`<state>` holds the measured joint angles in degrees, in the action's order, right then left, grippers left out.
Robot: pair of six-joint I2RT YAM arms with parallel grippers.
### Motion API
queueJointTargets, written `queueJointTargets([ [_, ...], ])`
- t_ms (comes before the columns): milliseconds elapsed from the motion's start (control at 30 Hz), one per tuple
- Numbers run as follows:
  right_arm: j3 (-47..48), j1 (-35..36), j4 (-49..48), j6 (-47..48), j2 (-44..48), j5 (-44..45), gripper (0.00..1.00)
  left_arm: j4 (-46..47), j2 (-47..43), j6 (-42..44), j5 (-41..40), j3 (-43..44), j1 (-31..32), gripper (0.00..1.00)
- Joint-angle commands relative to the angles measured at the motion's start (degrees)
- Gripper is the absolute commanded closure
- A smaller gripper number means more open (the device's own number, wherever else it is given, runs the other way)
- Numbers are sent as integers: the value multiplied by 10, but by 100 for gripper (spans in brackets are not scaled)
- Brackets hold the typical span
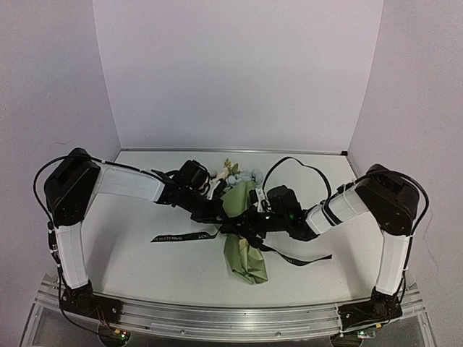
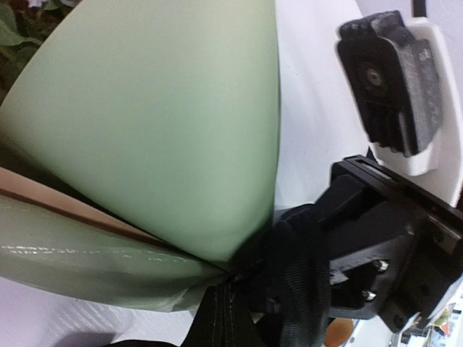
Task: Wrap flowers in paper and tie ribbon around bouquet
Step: Cross the half-tied ribbon over the folded bouquet.
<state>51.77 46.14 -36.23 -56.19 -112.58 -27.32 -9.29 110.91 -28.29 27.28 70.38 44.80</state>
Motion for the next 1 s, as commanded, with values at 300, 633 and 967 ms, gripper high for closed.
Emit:
queueJointTargets([
  [300,-38,7,114,70,126,17,74,79,-70,-2,-50,-46,10,100],
  [633,-86,14,244,161,219,53,55,90,-84,-6,-80,-57,10,100],
  [967,-69,25,341,249,226,72,48,90,-82,-2,-80,-50,10,100],
])
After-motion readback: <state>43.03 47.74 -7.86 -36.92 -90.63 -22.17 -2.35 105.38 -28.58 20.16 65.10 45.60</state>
